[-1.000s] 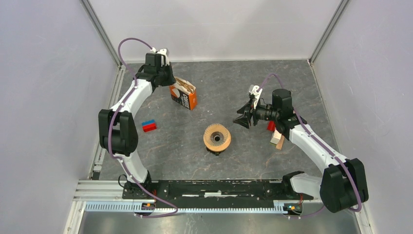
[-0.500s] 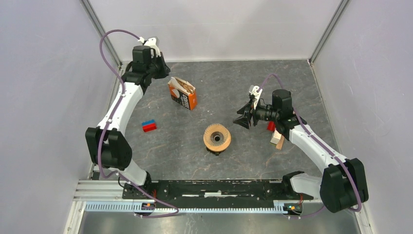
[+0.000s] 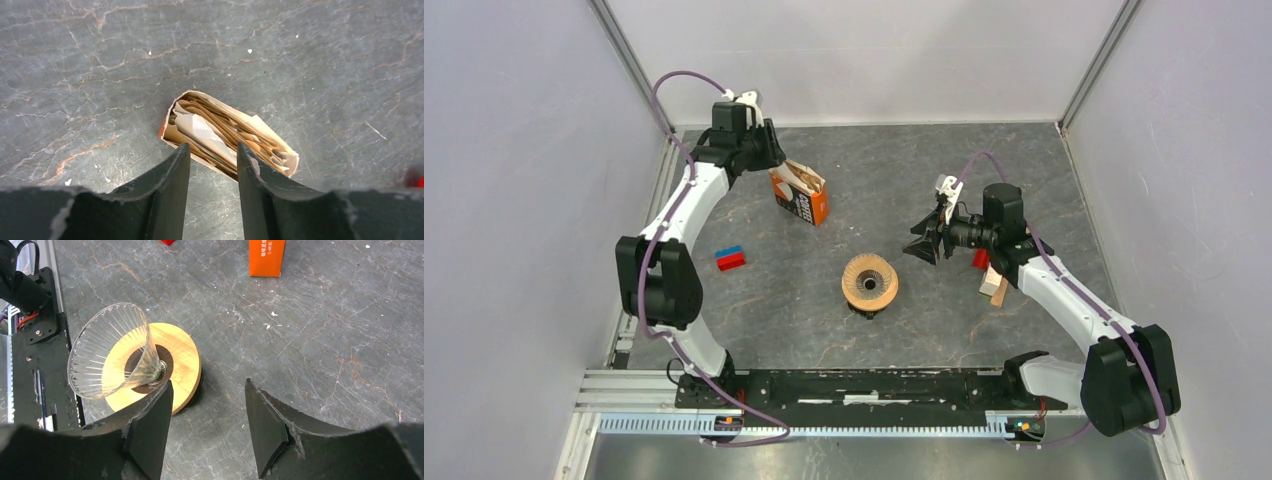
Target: Place the coffee filter in the dripper
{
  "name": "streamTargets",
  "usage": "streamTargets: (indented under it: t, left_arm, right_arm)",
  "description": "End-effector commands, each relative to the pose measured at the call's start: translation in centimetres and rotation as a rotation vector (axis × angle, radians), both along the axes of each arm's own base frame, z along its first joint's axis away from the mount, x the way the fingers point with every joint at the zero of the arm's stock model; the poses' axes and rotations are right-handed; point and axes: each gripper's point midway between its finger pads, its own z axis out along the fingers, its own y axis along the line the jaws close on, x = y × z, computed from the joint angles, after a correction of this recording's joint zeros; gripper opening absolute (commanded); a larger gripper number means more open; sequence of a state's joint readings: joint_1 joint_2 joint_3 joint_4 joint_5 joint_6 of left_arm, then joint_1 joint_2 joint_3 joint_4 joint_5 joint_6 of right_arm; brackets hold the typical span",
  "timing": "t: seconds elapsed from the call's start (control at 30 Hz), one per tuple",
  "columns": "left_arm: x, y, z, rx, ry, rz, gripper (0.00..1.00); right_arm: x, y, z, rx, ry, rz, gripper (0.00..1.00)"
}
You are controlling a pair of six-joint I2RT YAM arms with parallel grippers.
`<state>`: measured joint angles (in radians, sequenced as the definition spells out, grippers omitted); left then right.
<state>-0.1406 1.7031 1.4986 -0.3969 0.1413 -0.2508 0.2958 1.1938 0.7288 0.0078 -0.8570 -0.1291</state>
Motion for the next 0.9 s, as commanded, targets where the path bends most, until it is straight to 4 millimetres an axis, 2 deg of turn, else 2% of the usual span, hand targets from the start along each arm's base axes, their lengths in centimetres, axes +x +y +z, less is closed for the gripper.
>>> streamTargets:
  t: [0.0, 0.2, 0.43, 0.87]
  left_arm:
    - [0.5, -0.2, -1.2, -0.013, 0.025, -0.004, 0.47]
    - [1.4, -0.2, -1.8, -0.006, 0.034, 0.002, 0.48]
    - [2.0, -0.5, -2.3, -0.025, 0.046, 0.0, 0.44]
    - [2.1, -0.8, -1.8, -0.04, 0.038, -0.007, 0.21]
  right_arm:
    - [0.2, 0.0, 1.1, 0.021, -0.044, 0.005, 0.61]
    - [0.2, 0.0, 0.9, 0.02, -0.04, 0.005, 0.61]
    - [0.2, 0.0, 0.7, 0.017, -0.04, 0.002, 0.61]
    - [0.2, -0.1, 0.7, 0.02, -0.042, 0.0, 0.61]
